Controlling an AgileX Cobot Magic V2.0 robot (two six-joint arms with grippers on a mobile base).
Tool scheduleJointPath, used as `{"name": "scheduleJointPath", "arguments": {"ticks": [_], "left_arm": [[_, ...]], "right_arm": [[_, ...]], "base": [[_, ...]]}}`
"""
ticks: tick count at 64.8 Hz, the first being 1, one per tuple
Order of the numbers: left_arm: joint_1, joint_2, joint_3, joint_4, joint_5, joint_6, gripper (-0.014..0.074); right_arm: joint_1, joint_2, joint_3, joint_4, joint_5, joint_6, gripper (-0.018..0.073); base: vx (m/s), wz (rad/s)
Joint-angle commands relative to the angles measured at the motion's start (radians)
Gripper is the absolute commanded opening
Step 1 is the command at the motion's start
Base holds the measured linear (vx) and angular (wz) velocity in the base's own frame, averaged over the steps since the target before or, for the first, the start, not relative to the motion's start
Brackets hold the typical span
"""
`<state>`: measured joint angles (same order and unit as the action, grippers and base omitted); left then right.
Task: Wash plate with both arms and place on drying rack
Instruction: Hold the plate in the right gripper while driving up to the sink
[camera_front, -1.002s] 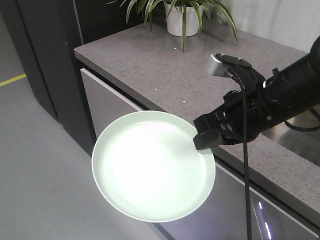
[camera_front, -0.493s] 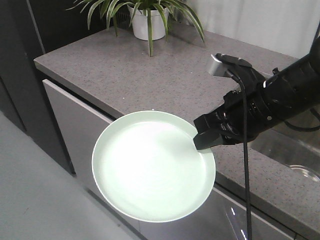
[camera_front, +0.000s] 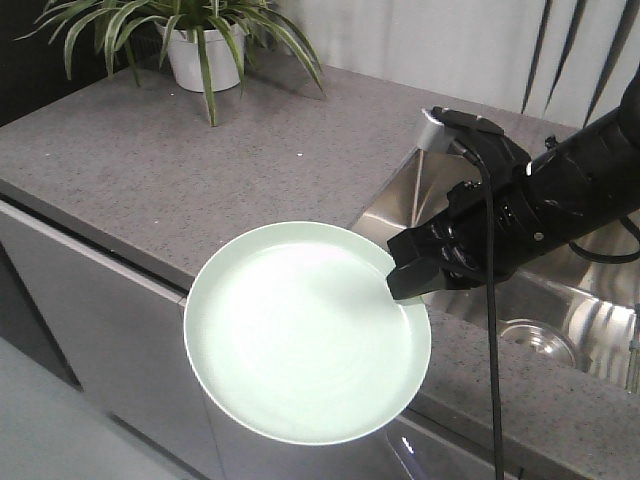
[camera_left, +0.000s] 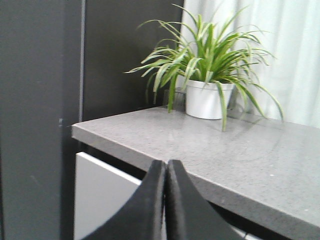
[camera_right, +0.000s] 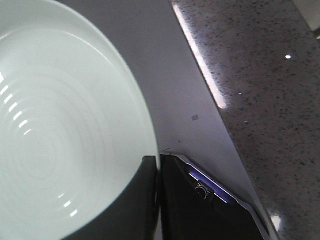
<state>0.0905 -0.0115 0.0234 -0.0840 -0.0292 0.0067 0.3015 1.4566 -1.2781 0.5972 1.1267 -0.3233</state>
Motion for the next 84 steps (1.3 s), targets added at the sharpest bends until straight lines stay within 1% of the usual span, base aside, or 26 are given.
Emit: {"name": "scheduleJointPath", "arguments": {"ticks": [1, 54, 84], "left_arm": [[-0.007, -0.014, -0.023, -0.003, -0.078, -0.007, -0.0006], [-0.007, -0.014, -0.023, -0.003, -0.078, -0.007, -0.0006], [-0.007, -0.014, -0.023, -0.003, -0.078, -0.007, -0.0006]], "right_arm": [[-0.002, -0.039, -0.027, 0.043, -0.024, -0.007, -0.0004], [-0.002, -0.039, -0.027, 0.043, -0.024, -0.007, -0.0004], [-0.002, -0.039, -0.027, 0.043, -0.024, -0.007, -0.0004]], "base": [[0.08, -0.31], [0.09, -0.33], [0.06, -0.23]]}}
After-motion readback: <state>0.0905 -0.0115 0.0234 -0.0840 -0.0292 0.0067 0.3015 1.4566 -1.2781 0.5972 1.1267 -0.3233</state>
